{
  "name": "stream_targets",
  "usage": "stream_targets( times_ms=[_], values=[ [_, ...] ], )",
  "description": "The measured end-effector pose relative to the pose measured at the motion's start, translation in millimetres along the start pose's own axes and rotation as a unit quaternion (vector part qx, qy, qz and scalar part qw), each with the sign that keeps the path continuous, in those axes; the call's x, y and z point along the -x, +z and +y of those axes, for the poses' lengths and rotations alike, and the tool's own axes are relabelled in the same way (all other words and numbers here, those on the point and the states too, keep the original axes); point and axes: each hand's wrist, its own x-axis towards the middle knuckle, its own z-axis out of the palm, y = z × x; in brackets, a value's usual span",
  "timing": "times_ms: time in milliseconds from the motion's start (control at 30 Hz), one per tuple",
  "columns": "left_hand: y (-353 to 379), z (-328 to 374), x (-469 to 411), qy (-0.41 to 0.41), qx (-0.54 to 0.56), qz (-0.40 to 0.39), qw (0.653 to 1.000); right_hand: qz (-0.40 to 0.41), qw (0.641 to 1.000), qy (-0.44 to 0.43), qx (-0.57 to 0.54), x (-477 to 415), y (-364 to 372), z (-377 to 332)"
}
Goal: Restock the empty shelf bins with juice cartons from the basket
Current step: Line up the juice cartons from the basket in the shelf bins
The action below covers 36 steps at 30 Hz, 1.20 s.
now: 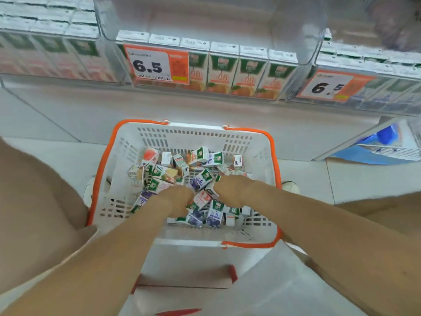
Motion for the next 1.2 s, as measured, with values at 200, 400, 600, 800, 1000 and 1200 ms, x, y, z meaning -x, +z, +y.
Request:
stream_targets(
  times_ms=[200,400,600,800,1000,1200],
  values=[
    [35.0,-9.4,-17.4,-0.013,-0.016,-0.045,0.999,-0.035,0.999,-0.006,0.037,-19.2,45.4,19.9],
    [47.9,-4.1,-28.0,-0.018,0.018,-0.041,0.999,-0.013,0.995,0.062,0.073,-39.3,68.0,9.7],
    [40.5,-3.0,-25.7,-0.038,0.094,-0.059,0.993,0.015,0.997,0.066,0.029,-42.1,57.7,10.0],
    [-7.1,-8.2,-3.2,-0.100,0.279,-0.016,0.955,0.080,0.976,0.080,-0.188,-28.4,13.0,16.1],
    [-57.6,-5.7,44.2,-0.098,0.424,0.118,0.893,0.209,0.910,0.087,-0.348,2.3,-37.0,11.9],
    [-128.4,8.8,120.7,-0.042,0.538,0.166,0.826,0.316,0.838,0.020,-0.445,57.0,-91.8,-1.9]
  ],
)
